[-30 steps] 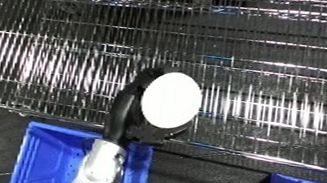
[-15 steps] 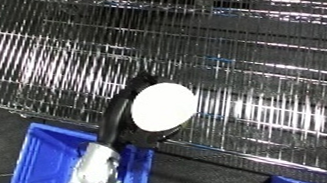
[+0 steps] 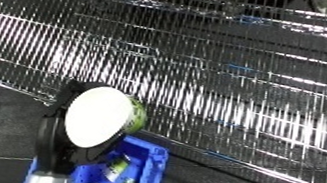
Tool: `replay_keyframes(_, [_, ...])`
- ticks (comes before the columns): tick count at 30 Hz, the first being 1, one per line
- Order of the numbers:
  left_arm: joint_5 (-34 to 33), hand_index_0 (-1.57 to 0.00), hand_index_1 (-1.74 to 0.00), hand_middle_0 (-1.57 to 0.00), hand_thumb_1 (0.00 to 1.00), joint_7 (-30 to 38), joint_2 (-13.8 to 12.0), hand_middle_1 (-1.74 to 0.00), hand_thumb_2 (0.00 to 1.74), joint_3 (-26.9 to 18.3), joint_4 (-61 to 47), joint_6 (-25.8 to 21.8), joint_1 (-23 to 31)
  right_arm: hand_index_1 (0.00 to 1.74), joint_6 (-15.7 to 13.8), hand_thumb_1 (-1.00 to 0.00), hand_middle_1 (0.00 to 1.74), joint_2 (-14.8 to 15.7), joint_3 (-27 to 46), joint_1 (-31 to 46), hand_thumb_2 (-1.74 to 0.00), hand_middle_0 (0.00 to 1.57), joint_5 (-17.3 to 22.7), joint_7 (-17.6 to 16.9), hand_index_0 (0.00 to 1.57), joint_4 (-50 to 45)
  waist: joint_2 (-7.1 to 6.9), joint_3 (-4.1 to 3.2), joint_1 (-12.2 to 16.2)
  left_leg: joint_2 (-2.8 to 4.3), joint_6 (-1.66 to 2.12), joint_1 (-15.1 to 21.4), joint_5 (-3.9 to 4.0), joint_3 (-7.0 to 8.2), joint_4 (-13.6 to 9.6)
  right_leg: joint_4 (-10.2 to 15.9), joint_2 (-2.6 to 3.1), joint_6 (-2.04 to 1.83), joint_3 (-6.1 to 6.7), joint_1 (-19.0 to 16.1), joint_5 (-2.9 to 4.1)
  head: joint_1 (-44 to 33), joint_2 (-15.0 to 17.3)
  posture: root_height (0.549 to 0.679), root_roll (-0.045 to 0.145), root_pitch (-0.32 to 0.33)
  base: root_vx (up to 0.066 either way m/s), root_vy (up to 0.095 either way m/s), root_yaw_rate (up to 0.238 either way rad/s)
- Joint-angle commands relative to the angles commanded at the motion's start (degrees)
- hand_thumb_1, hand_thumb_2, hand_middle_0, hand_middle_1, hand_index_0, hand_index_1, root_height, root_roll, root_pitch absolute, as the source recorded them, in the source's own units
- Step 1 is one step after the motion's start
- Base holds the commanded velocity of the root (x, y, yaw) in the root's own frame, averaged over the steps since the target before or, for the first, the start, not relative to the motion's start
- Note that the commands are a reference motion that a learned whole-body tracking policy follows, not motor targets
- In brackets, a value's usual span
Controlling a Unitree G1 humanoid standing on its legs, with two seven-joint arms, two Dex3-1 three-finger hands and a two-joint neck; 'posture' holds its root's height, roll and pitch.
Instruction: Pick up the object and place it into the box
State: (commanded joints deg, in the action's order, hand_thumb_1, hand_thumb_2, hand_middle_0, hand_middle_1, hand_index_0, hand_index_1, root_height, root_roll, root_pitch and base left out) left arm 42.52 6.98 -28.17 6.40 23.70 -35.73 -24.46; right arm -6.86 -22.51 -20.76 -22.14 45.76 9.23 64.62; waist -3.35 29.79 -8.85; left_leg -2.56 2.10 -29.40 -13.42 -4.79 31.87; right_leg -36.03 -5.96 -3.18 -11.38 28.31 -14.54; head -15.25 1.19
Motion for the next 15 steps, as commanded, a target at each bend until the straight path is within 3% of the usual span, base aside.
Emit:
replay_keyframes(8, [4.22, -1.57, -1.74, -1.57, 1.00, 3.11, 0.87, -1.74, 1.74, -3.89, 2.03, 0.78, 5.99, 0.00, -0.49, 0.00, 0.00, -0.31, 1.79, 1.25, 0.00, 0.00, 1.87, 0.43, 0.00, 0.95, 0.57, 0.00, -1.91, -0.81, 0.01, 1.26, 0.82, -1.07, -1.45, 1.26, -0.58, 0.21, -1.31, -2.05, -0.29, -7.25, 1.95, 0.653, 0.040, 0.131, -0.025, -0.017, 0.120])
replay_keyframes(15, [13.09, -1.57, -1.74, -1.57, 1.00, 2.57, 1.01, -1.74, 1.74, -6.22, 14.11, 3.37, 5.73, 0.00, -1.60, 0.00, 0.00, 1.54, 2.08, 2.61, 0.00, 0.00, 2.03, 0.74, 0.00, 2.12, -0.75, 0.00, -2.29, -0.76, -0.19, 2.20, 1.02, -1.14, -2.00, 1.07, -0.74, 0.27, -2.01, -3.47, -1.06, -18.99, 2.90, 0.653, 0.038, 0.118, 0.012, -0.028, 0.078])
